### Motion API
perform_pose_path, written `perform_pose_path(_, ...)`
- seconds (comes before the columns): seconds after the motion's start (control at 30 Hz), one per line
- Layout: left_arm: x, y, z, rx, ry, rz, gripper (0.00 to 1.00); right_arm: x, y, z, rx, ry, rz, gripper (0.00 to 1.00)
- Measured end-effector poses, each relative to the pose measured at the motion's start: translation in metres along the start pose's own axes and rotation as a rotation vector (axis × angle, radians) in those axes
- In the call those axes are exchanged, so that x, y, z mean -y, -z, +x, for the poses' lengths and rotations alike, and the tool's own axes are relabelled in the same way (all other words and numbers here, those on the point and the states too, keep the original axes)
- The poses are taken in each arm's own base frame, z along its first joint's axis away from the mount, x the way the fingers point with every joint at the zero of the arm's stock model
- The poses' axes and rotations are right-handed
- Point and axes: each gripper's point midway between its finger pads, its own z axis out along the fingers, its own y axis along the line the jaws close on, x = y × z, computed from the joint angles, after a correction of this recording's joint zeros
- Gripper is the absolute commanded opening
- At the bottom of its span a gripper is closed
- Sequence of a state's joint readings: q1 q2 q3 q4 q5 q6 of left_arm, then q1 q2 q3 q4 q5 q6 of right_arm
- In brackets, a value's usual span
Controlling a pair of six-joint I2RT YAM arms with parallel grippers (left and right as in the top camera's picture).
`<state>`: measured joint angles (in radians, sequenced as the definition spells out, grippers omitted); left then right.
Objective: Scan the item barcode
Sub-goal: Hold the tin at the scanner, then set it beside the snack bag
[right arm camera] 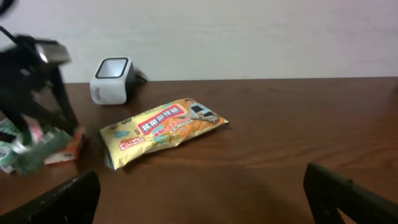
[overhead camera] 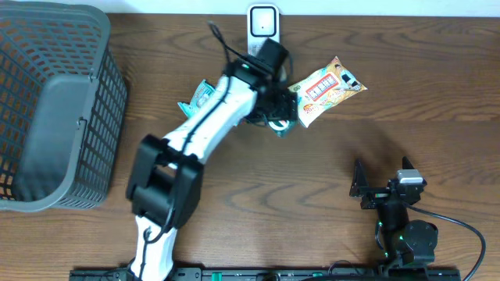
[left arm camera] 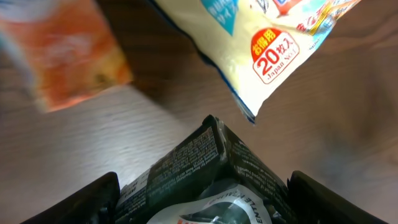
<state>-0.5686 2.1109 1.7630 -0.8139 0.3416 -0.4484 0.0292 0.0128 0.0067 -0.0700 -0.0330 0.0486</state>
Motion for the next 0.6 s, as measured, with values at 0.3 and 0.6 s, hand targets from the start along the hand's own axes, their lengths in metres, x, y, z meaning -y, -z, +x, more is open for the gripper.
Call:
perform_pose_path(0.3, 0.007, -0.035, 0.001, -0.004, -0.032, -0.005, 0.98, 0.000, 0.000, 0.000, 0.000, 0.000, 0.000, 0.99)
perform_pose_path(0.6, -0.010, -0.025, -0.008, 0.014, 0.004, -0.030, 0.98, 0.000, 0.000, 0.000, 0.000, 0.000, 0.000, 0.99)
